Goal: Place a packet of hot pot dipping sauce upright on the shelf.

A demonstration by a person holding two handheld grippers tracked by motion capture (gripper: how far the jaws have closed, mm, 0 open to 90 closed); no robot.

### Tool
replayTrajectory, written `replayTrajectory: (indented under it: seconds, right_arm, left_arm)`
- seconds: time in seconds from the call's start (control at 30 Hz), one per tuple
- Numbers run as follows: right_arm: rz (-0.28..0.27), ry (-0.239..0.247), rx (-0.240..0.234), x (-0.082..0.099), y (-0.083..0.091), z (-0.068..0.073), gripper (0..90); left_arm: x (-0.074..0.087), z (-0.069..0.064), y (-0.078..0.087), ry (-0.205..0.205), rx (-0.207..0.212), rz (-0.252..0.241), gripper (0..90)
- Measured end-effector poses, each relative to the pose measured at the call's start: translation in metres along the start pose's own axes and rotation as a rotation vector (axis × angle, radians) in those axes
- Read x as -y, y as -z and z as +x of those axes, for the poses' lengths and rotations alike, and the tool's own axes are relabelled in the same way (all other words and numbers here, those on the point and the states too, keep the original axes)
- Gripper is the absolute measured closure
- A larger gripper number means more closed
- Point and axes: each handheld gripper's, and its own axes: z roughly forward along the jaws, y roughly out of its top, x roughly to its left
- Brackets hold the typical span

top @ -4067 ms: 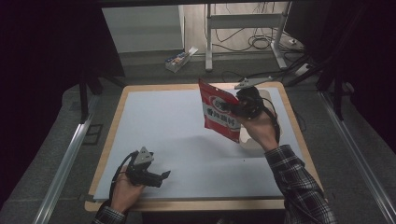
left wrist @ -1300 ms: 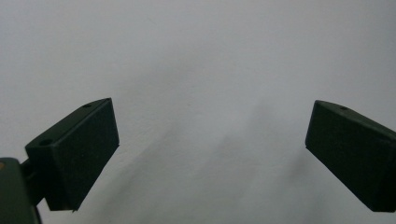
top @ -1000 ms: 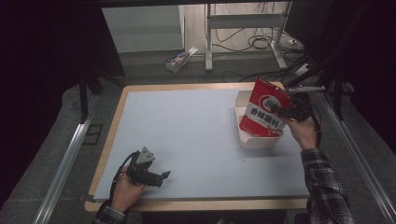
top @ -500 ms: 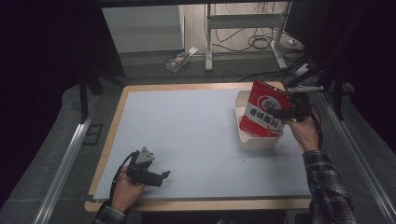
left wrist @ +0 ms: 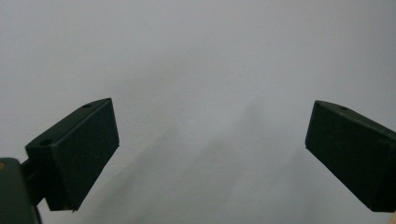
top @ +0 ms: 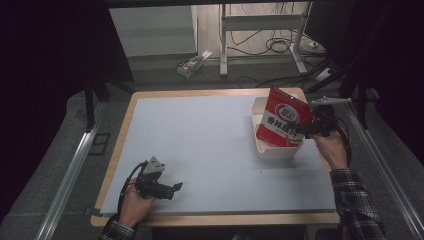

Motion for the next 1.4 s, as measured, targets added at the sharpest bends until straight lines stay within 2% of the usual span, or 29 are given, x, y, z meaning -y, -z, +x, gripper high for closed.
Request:
replayTrajectory:
  seconds: [0.47,1.4]
  right_arm:
    - [0.001,0.025,-0.019,0.012,0.009,0.012,4.9]
    - [0.006,0.069,-0.010,0.033,0.030,0.031,4.8]
  left_arm:
    - [0.000,-0.002,0.001,-0.021,-0.010,-0.007,3.2]
    - [-0.001,-0.004,0.001,-0.039,-0.019,-0.011,3.4]
